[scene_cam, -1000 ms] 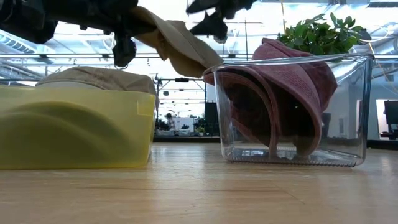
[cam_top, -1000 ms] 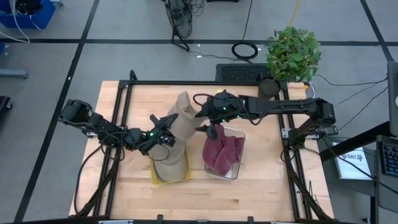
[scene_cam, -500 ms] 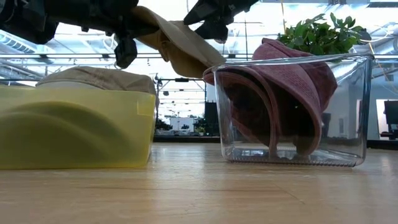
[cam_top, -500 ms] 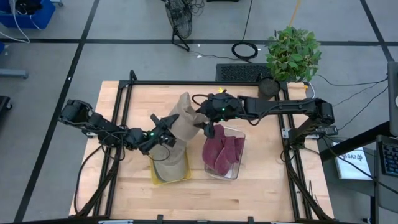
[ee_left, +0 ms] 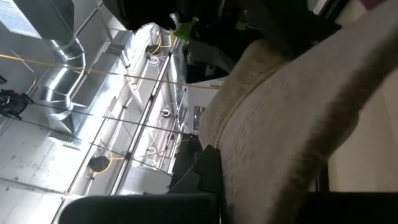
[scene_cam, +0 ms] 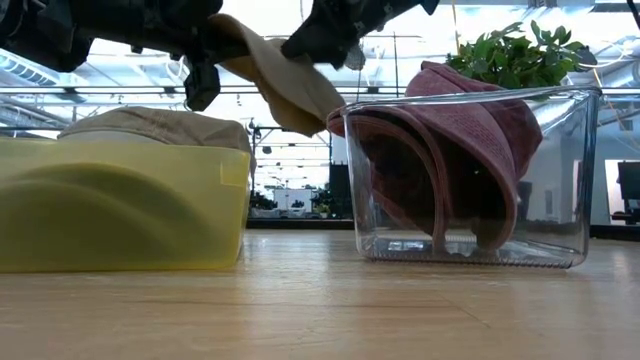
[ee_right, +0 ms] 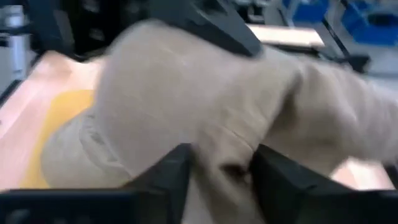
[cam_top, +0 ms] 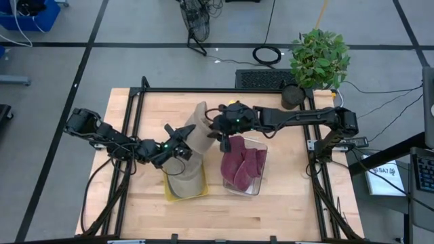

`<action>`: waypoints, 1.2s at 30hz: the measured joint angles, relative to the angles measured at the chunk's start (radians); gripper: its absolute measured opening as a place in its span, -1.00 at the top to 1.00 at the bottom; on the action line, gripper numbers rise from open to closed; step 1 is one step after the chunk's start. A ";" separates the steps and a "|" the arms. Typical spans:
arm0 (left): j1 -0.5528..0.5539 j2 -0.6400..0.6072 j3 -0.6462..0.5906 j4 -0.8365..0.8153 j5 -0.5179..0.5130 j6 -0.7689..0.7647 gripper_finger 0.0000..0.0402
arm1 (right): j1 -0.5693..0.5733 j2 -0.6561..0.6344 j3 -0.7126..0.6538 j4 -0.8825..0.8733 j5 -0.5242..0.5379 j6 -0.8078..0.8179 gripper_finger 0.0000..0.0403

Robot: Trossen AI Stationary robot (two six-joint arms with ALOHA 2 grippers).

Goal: Pick & Place hat
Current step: Put the brown cap into the yellow bin

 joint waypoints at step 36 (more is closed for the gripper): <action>-0.292 -0.442 0.000 -0.002 -0.354 -0.509 0.27 | 0.198 -0.003 -0.001 -0.249 0.293 -0.451 1.00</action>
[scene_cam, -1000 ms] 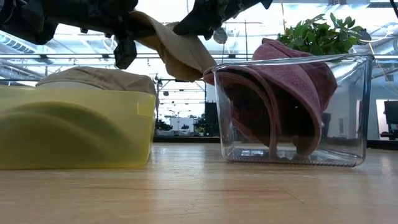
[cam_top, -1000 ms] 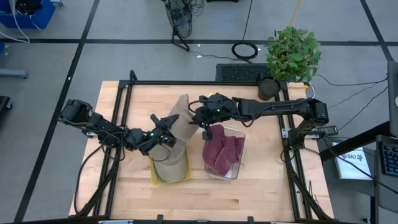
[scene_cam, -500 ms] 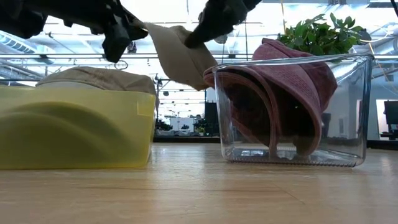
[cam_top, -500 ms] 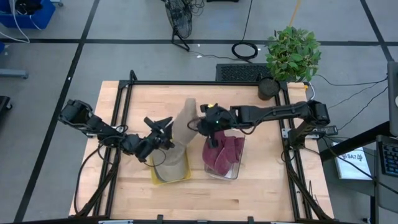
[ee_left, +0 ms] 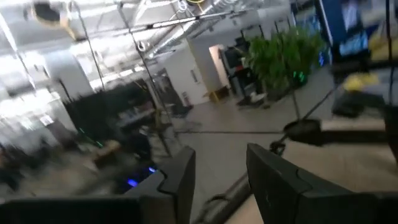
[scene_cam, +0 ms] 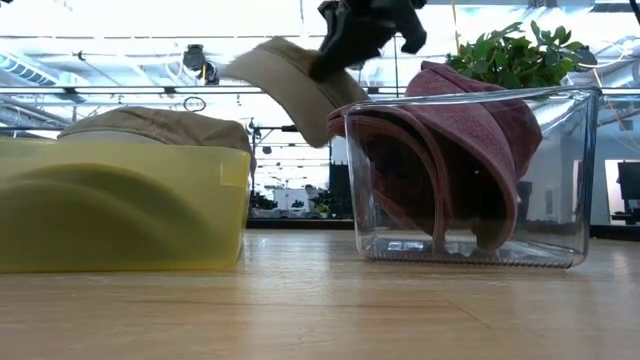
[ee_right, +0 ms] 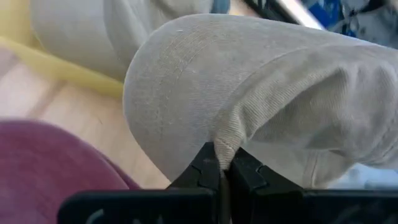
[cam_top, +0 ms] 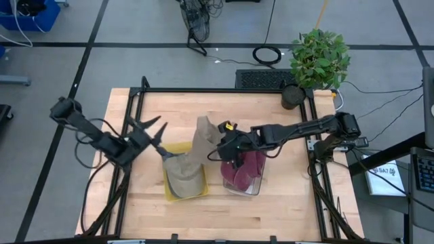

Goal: Pick & Place hat
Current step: Put the brown cap into the yellow bin

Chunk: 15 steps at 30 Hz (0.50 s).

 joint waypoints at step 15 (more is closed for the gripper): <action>-0.090 -0.074 -0.002 -0.322 -0.118 -0.404 0.27 | 0.080 0.000 0.000 0.071 -0.003 -0.062 1.00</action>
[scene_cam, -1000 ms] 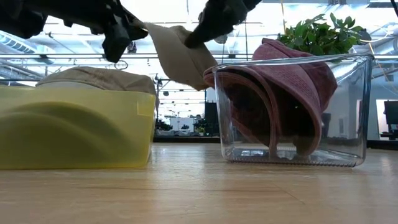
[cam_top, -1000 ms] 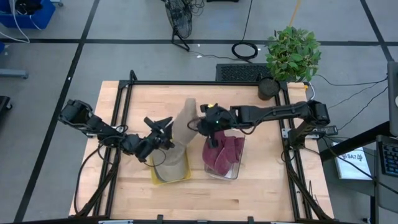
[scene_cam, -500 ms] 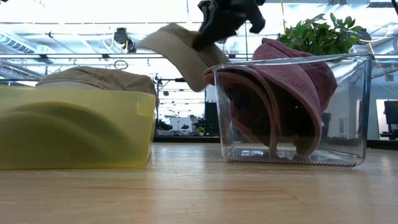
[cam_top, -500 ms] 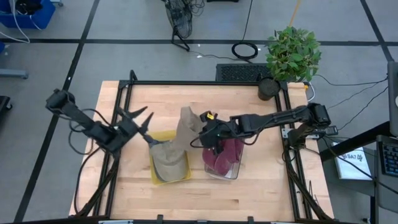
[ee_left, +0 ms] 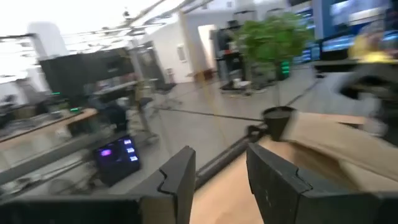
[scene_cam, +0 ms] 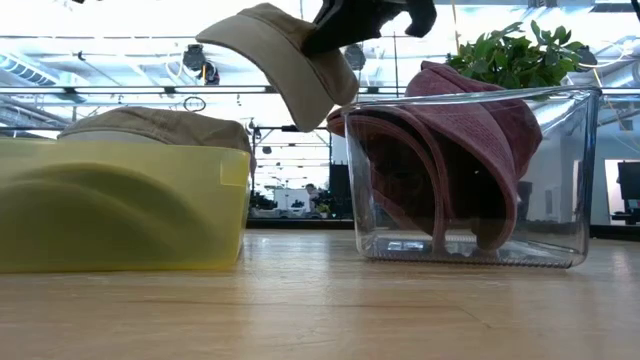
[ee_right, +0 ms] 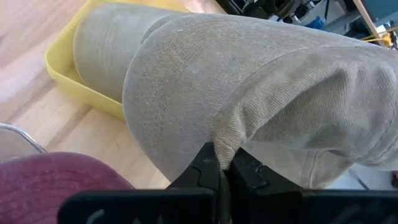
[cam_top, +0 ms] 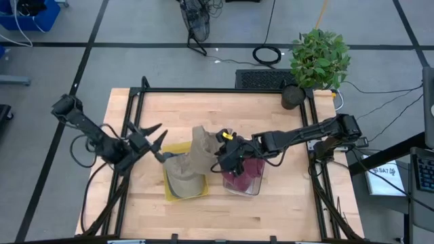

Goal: Pick & Place hat
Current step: Put the brown cap into the yellow bin

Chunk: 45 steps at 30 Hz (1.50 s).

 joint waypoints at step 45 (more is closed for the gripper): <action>0.365 0.162 0.182 -0.865 1.139 -1.015 -0.17 | 0.120 0.000 -0.091 0.161 0.232 -0.150 1.00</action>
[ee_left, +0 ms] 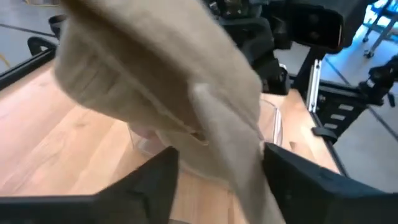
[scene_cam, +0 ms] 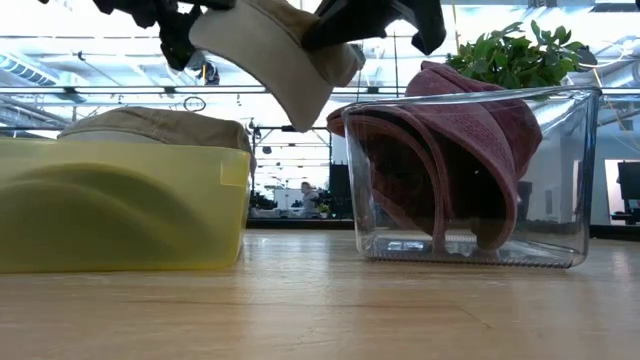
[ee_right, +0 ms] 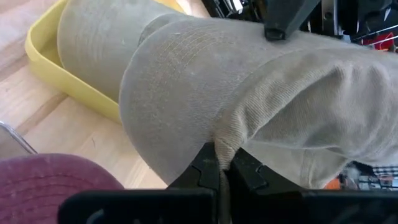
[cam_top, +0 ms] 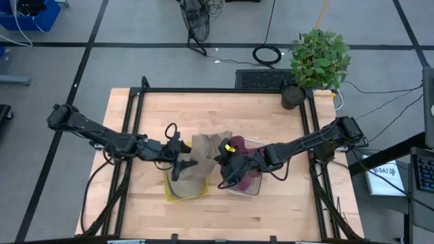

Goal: Pick & Place hat
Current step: Put the brown cap into the yellow bin

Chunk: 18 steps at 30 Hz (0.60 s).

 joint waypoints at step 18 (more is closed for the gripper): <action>-0.128 0.001 0.000 0.001 -0.062 -0.035 0.94 | -0.012 -0.002 0.000 0.013 -0.061 0.077 0.68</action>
